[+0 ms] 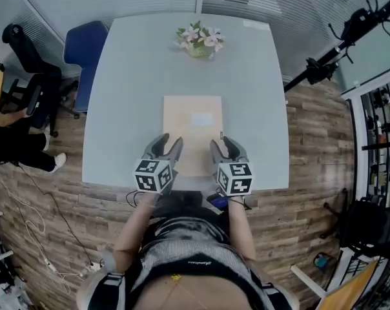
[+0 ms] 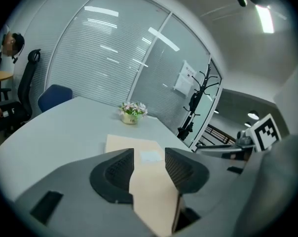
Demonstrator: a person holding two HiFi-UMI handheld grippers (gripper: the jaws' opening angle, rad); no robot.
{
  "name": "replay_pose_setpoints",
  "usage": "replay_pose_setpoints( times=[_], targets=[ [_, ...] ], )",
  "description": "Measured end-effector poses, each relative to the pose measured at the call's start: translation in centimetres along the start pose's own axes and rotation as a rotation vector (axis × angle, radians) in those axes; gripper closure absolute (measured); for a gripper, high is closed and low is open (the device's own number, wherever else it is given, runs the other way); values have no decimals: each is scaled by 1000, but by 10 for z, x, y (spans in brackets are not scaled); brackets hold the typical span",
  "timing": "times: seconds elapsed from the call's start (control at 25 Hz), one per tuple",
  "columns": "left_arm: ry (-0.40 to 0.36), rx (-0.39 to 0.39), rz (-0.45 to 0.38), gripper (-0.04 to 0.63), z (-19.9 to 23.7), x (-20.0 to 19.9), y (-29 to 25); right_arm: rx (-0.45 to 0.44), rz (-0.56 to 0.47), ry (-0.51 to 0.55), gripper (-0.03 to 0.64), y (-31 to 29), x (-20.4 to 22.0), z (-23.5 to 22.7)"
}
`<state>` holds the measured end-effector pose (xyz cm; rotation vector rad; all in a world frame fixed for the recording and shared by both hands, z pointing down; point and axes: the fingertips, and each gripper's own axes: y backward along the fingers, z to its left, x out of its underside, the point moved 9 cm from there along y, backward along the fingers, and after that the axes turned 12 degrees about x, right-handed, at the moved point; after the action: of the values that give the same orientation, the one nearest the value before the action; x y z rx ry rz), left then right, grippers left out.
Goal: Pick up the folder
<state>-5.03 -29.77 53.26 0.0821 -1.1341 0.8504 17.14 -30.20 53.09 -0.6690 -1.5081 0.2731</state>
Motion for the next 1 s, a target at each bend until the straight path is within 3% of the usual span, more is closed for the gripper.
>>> replay_pose_setpoints(
  times=[0.32, 0.52, 0.72, 1.0],
  targets=[
    [176, -83, 155, 359, 73, 39, -19, 58, 228, -174, 372, -62, 46, -28],
    [282, -43, 210, 336, 93, 56, -28, 47, 318, -315, 330, -83, 73, -40],
    [304, -8, 251, 334, 99, 71, -39, -44, 341, -434, 330, -94, 90, -44],
    [288, -25, 252, 336, 94, 75, -41, -42, 301, -389, 341, -93, 93, -44]
  ],
)
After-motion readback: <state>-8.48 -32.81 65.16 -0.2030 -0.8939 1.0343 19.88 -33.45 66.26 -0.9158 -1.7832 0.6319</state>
